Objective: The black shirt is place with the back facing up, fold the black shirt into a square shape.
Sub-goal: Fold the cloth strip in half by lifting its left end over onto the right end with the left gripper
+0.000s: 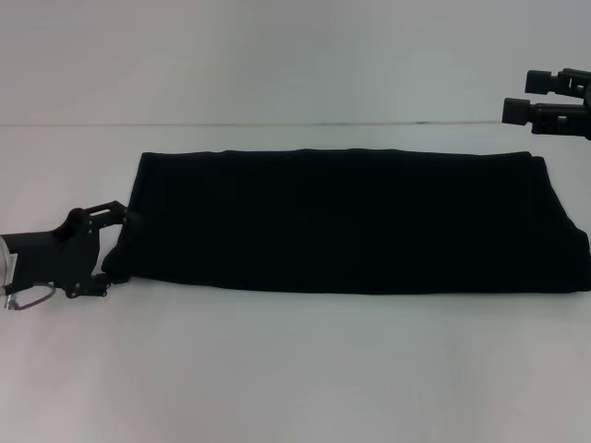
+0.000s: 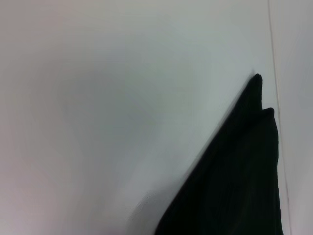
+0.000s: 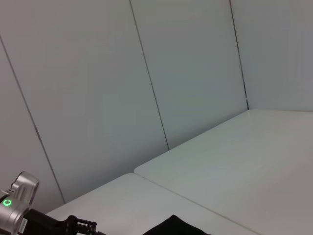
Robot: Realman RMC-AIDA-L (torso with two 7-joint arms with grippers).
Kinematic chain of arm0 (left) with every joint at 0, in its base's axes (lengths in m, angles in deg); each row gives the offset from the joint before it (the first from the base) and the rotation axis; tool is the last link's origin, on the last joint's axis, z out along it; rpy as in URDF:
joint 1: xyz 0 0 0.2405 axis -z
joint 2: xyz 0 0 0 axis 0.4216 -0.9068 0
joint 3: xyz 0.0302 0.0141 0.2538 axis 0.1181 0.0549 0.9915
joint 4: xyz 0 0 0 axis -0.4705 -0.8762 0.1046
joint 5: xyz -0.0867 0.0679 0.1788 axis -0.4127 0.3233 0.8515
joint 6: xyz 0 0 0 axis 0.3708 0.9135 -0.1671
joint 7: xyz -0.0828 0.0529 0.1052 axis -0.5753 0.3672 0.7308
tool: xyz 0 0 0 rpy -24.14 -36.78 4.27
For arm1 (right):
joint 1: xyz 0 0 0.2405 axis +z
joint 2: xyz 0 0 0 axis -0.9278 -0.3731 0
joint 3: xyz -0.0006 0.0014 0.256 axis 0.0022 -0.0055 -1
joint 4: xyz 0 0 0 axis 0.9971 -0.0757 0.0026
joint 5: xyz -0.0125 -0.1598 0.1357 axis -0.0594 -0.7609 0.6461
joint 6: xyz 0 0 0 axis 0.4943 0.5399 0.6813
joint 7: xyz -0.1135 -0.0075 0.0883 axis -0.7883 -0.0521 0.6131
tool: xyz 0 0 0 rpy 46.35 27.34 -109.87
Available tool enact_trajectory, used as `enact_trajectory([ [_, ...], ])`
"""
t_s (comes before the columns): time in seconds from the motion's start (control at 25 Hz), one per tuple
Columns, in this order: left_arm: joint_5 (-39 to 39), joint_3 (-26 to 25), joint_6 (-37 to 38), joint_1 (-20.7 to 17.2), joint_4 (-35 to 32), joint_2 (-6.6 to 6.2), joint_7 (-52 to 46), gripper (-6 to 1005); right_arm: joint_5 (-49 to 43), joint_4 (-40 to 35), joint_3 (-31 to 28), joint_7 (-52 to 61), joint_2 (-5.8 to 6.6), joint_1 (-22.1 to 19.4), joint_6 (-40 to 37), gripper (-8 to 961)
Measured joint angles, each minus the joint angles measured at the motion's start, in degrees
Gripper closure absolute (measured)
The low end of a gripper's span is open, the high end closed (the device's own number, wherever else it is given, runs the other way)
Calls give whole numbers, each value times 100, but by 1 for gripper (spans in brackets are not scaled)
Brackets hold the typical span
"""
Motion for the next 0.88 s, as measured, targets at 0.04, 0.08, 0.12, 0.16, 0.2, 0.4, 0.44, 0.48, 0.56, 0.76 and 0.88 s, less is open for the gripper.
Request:
enact_trajectory([
  [0.04, -3, 8, -23, 1, 0, 0, 30, 99, 0, 0, 0, 0, 2, 0, 0, 20],
  [0.08, -3, 7, -36, 2, 0, 0, 63, 99, 1, 0, 0, 0, 3, -1, 0, 20],
  [0.12, -3, 6, -46, 2, 0, 0, 94, 99, 1, 0, 0, 0, 3, -4, 0, 20],
  [0.16, -3, 7, -53, 3, 0, 0, 117, 99, 0, 0, 0, 0, 3, -6, 0, 20],
  [0.2, -3, 8, -57, 3, 0, 0, 149, 99, 1, 0, 0, 0, 3, -9, 0, 20],
  [0.4, 35, 23, -14, 32, -5, -14, 212, 99, 20, 0, 0, 0, 12, -10, -4, 21],
  [0.44, 41, 24, 9, 36, -10, -16, 214, 99, 20, 0, 0, 0, 12, -10, -4, 21],
  [0.48, 44, 24, 31, 35, -13, -17, 215, 99, 29, 0, 0, 0, 12, -10, -5, 21],
  [0.56, 50, 24, 86, 25, -19, -17, 215, 99, 60, 0, 0, 0, 12, -9, -6, 21],
  [0.76, 53, 21, 220, -27, -34, 0, 209, 100, 85, 0, 0, 0, 11, -9, -8, 21],
  [0.88, 53, 21, 239, -38, -14, 6, 210, 100, 91, 0, 0, 0, 10, -9, -5, 22],
])
